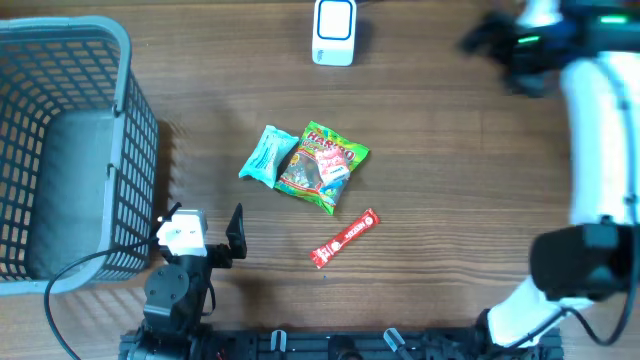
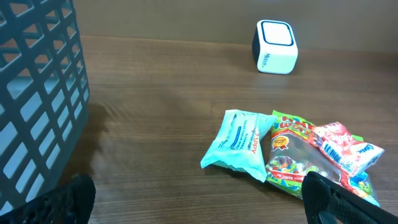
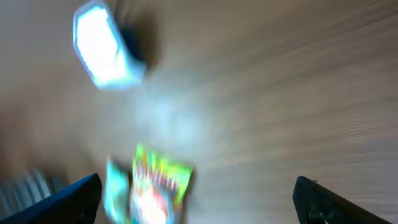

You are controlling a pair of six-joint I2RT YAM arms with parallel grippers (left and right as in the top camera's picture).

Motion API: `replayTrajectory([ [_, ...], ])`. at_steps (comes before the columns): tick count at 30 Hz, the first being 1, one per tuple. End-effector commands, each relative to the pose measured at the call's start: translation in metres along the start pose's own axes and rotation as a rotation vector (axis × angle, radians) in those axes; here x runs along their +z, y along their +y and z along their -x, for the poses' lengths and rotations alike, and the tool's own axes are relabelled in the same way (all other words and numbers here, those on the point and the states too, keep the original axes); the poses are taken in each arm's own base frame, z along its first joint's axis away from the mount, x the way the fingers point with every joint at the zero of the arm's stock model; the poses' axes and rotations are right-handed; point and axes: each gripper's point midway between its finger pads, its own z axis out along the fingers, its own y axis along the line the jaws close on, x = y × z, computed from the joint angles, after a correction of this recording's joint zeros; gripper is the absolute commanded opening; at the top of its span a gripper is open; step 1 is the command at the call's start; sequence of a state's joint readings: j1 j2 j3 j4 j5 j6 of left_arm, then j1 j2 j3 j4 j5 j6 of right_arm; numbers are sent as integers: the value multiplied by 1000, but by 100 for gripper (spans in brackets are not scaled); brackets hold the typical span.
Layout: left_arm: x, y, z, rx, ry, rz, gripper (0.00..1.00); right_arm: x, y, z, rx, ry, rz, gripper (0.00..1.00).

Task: Scan the item barcode
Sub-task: 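Reach the right gripper to the red box and grasp it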

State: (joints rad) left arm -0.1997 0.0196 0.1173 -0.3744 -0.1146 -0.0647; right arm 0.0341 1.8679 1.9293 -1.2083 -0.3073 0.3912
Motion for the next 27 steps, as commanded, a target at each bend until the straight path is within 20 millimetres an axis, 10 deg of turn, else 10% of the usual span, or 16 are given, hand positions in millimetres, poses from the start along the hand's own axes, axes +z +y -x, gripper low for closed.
replayTrajectory([
  [1,0,3,1,14,-7,18,100,72,56,-85,-100,263,1,99],
  [8,0,3,1,14,-7,18,100,130,67,-180,224,511,-183,85],
  [17,0,3,1,14,-7,18,100,172,33,-213,438,529,-248,83],
  [27,0,3,1,14,-7,18,100,184,54,-213,522,551,-130,69],
])
